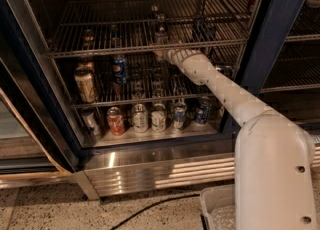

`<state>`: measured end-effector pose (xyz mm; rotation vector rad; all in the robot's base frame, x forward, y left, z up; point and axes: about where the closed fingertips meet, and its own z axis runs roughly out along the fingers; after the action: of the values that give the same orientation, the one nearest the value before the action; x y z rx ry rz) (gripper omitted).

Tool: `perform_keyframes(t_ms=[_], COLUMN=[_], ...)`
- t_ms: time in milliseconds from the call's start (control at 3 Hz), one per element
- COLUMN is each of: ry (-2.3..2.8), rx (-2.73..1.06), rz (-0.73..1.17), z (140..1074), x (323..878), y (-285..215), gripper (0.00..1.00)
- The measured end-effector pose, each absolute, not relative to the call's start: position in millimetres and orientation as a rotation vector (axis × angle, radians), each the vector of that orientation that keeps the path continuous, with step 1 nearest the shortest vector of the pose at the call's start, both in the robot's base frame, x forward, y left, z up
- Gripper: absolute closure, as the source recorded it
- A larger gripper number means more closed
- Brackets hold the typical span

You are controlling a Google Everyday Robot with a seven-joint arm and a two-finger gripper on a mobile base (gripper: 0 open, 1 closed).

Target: Pick blue plastic bottle from middle shelf of fridge

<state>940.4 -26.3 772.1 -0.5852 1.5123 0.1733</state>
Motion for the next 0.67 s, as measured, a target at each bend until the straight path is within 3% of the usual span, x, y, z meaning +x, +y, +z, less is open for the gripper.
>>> perform_keyframes(t_ms=[667], ry=[1.512], rx=[-0.585], rz=[0.173], z=[772.1], x=[940.4], y=[-26.2], gripper=[0.89])
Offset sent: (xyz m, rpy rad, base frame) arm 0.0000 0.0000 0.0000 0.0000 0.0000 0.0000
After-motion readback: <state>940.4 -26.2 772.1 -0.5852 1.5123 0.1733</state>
